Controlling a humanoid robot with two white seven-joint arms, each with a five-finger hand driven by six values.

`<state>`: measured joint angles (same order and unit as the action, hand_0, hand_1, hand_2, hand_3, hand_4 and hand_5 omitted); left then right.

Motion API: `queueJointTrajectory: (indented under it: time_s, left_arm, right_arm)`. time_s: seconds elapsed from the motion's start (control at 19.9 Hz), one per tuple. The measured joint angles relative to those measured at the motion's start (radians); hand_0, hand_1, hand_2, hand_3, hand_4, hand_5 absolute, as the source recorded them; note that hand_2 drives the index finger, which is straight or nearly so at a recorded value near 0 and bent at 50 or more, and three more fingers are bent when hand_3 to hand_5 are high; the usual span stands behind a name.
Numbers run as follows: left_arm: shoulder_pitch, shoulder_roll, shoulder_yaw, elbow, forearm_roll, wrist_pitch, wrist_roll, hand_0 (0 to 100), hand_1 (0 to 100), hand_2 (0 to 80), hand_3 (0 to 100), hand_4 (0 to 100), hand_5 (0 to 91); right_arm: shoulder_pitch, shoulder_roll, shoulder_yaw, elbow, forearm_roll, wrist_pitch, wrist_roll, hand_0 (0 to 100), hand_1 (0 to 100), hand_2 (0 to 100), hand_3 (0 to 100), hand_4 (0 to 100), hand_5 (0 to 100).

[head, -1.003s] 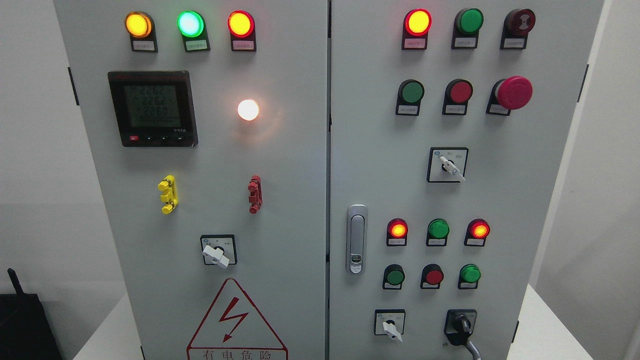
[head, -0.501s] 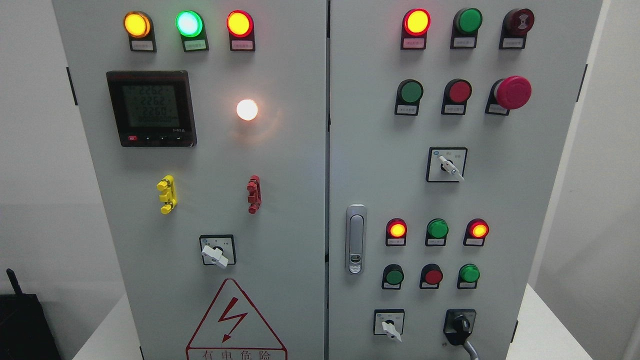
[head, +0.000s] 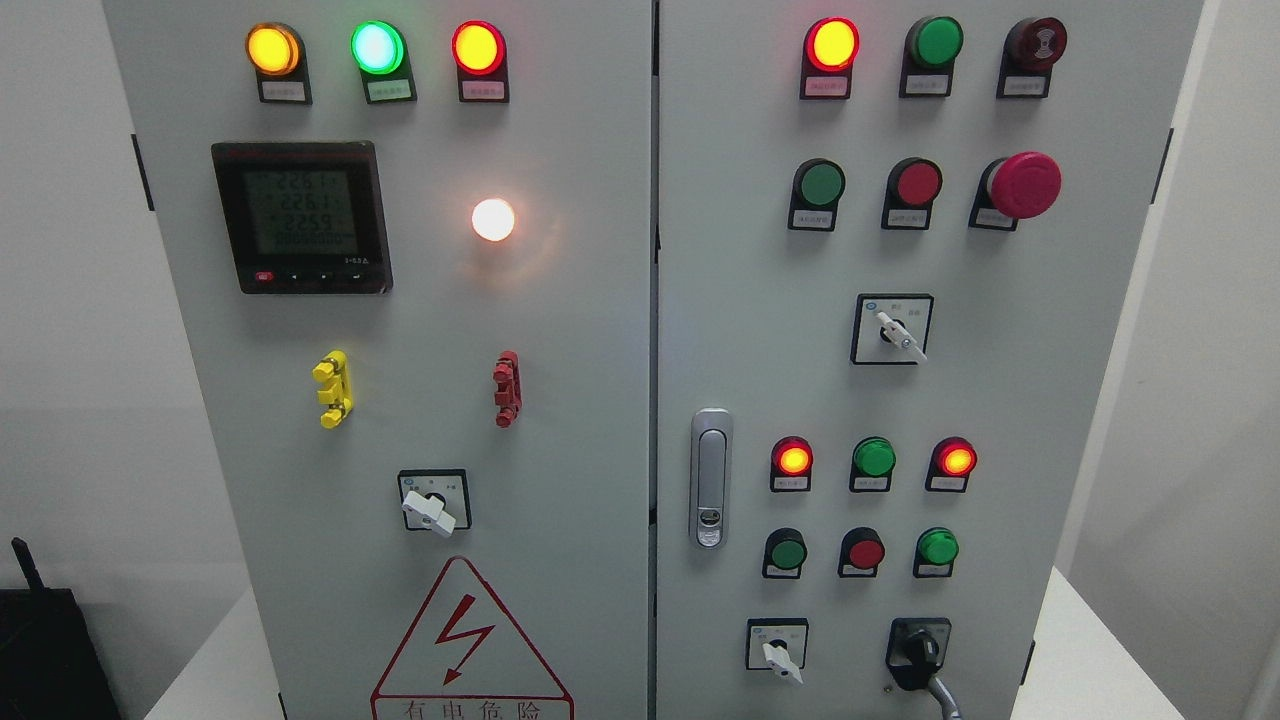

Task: Trip black knob to open circuit
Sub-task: 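Twist the black knob with the right hand to switch it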

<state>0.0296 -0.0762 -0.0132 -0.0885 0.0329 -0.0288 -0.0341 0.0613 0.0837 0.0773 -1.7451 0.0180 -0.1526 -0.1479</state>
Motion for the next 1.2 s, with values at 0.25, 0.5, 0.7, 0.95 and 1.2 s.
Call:
queueJointTrajectory:
  time_s: [0.25,0.5,0.7,0.95,1.2]
  left_arm:
    - [0.0,0.0,0.0,0.0,0.0,0.0,0.0,12,39,0.0,0,0,0.0]
    - [0.0,0.0,0.0,0.0,0.0,0.0,0.0,12,39,0.0,0,0,0.0]
    - [0.0,0.0,0.0,0.0,0.0,0.0,0.0,12,39,0.0,0,0,0.0]
    - [0.0,0.0,0.0,0.0,0.0,0.0,0.0,12,39,0.0,0,0,0.0]
    - [0.0,0.0,0.0,0.0,0.0,0.0,0.0,12,39,0.0,0,0,0.0]
  right_arm:
    - [0.0,0.0,0.009,0.0,0.0,0.002,-0.006,92,95,0,100,100,95]
    - [0.0,0.0,0.011,0.0,0.004,0.003,-0.007,92,96,0,100,100,95]
    - [0.0,0.001,0.02,0.0,0.006,0.004,-0.009,92,96,0,100,100,94]
    - [0.0,0.001,0.025,-0.001,0.017,0.007,-0.012,92,96,0,100,100,94]
    - [0.0,0.002,0.033,-0.002,0.018,0.008,-0.015,92,96,0,100,100,94]
